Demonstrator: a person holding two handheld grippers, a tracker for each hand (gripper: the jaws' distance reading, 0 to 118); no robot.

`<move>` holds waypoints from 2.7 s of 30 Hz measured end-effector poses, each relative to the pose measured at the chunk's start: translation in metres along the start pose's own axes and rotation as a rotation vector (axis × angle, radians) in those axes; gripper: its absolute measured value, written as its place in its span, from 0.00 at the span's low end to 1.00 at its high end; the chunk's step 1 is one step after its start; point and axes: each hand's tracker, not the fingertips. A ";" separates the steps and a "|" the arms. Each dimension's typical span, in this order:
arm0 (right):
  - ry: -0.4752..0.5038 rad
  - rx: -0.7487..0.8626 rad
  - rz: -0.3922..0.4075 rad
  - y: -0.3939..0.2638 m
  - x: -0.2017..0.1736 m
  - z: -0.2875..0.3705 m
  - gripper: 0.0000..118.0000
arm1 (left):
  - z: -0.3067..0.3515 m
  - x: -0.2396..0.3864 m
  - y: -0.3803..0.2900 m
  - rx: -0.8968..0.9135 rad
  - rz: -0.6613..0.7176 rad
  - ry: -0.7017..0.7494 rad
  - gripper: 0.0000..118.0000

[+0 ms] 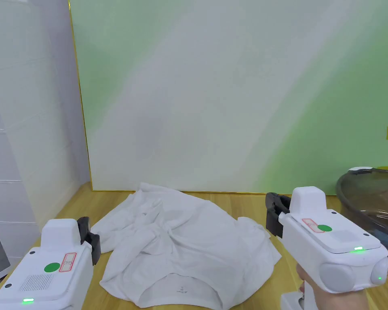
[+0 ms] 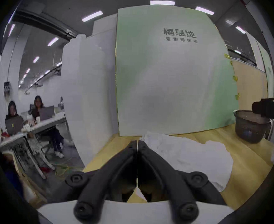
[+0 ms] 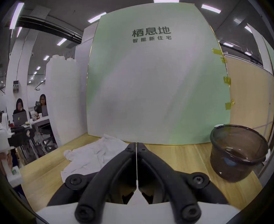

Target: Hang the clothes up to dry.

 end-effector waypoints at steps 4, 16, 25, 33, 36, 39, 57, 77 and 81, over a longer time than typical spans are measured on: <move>-0.013 -0.024 -0.003 -0.009 0.000 0.002 0.00 | -0.002 0.006 -0.003 -0.050 0.085 -0.036 0.02; 0.000 -0.006 -0.011 -0.002 -0.007 0.004 0.00 | 0.002 0.039 0.024 0.016 0.041 -0.148 0.02; 0.921 -0.062 0.012 -0.005 -0.010 0.039 0.00 | 0.055 0.014 0.016 -0.084 -0.028 -1.067 0.02; 0.997 -0.059 -0.057 -0.019 -0.009 0.067 0.00 | 0.073 0.015 0.009 -0.143 0.001 -1.180 0.02; 0.942 -0.045 -0.058 -0.019 -0.001 0.072 0.00 | 0.067 0.018 0.010 -0.144 0.019 -1.179 0.02; 0.896 -0.043 -0.067 -0.020 0.014 0.081 0.00 | 0.062 0.028 0.013 -0.147 0.026 -1.221 0.02; 0.190 0.047 -0.085 -0.021 0.133 0.308 0.00 | 0.048 0.240 0.042 -0.145 -0.128 -1.892 0.02; -0.677 0.095 -0.152 -0.045 0.034 0.645 0.00 | 0.228 0.431 0.045 -0.163 -0.293 -2.620 0.02; -0.767 0.079 -0.127 -0.034 0.008 0.676 0.00 | 0.252 0.439 0.043 -0.167 -0.278 -2.647 0.02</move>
